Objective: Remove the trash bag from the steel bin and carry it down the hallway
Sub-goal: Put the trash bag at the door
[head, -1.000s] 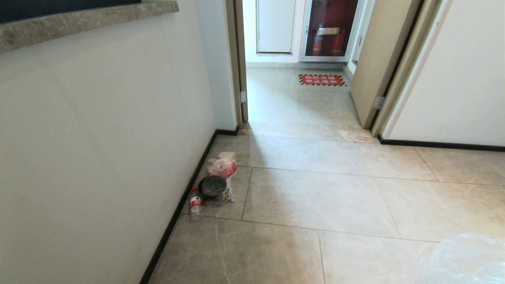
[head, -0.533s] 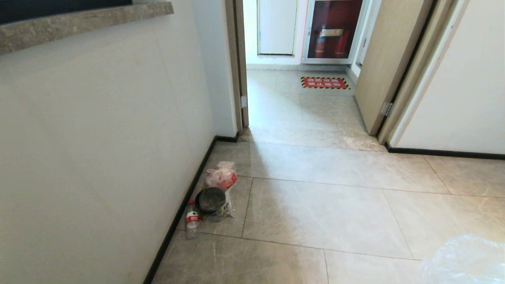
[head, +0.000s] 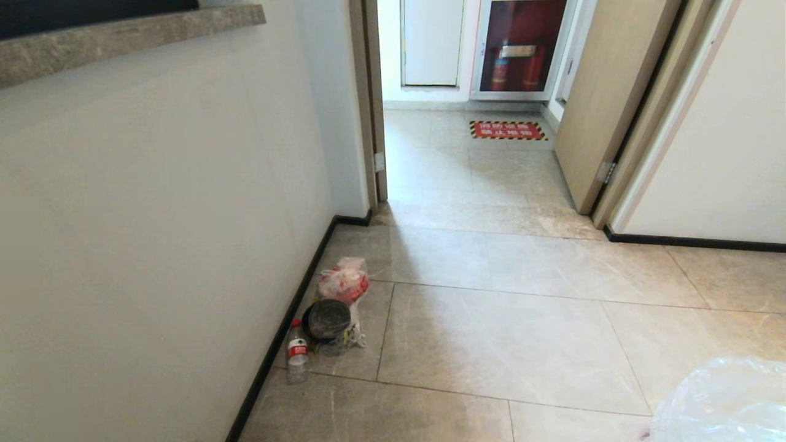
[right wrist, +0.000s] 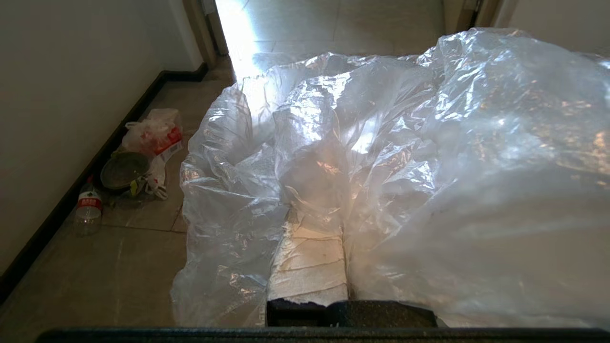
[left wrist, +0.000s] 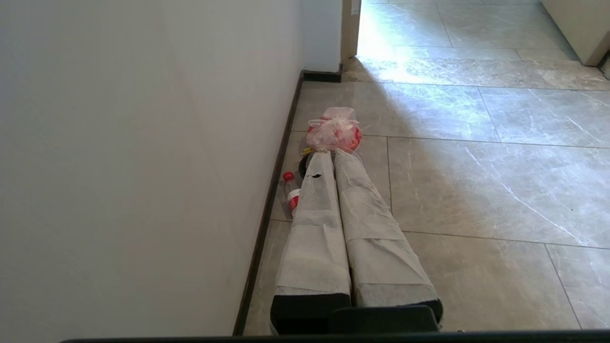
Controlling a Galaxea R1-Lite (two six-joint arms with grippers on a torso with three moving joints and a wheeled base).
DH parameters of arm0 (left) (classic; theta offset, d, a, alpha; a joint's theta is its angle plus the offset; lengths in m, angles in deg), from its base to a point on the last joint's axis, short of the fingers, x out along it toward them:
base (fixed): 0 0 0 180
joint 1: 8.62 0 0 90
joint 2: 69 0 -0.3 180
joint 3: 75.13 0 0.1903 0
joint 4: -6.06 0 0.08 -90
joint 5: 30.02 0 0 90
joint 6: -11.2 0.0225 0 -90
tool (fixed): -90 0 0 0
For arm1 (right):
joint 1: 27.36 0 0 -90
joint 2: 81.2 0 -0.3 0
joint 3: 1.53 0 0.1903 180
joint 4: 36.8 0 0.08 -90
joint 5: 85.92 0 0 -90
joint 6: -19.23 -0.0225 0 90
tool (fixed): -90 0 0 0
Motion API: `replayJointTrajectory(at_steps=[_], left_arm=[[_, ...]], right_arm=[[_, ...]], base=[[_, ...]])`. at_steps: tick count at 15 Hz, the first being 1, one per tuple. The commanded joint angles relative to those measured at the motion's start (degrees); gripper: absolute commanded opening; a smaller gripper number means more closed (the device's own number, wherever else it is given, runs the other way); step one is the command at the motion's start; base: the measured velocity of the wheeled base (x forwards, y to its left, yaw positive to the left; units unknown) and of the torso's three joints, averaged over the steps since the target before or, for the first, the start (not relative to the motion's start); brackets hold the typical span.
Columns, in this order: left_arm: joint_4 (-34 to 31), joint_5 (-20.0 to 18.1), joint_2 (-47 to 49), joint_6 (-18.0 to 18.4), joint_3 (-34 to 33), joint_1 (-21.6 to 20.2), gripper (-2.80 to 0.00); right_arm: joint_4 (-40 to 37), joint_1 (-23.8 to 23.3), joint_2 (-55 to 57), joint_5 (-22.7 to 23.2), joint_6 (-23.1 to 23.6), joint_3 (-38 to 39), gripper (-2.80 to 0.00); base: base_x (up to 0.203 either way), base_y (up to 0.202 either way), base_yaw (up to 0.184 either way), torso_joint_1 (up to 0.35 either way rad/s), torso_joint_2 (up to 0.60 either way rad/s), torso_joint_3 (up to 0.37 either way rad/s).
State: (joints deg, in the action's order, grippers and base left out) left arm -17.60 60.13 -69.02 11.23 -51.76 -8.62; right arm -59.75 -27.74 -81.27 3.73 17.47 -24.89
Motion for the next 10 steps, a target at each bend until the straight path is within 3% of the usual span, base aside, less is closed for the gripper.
replayJointTrajectory(at_steps=[1,10], left_arm=[[0.0,0.0,0.0,0.1,0.0,0.0,-2.8],[0.0,0.0,0.0,0.3,0.0,0.0,-2.8]], right_arm=[[0.0,-0.1,0.0,0.1,0.1,0.2,-2.8],[0.0,-0.1,0.0,0.0,0.4,0.2,-2.8]], base=[[0.0,0.0,0.0,0.0,0.0,0.0],[0.0,0.0,0.0,0.0,0.0,0.0]])
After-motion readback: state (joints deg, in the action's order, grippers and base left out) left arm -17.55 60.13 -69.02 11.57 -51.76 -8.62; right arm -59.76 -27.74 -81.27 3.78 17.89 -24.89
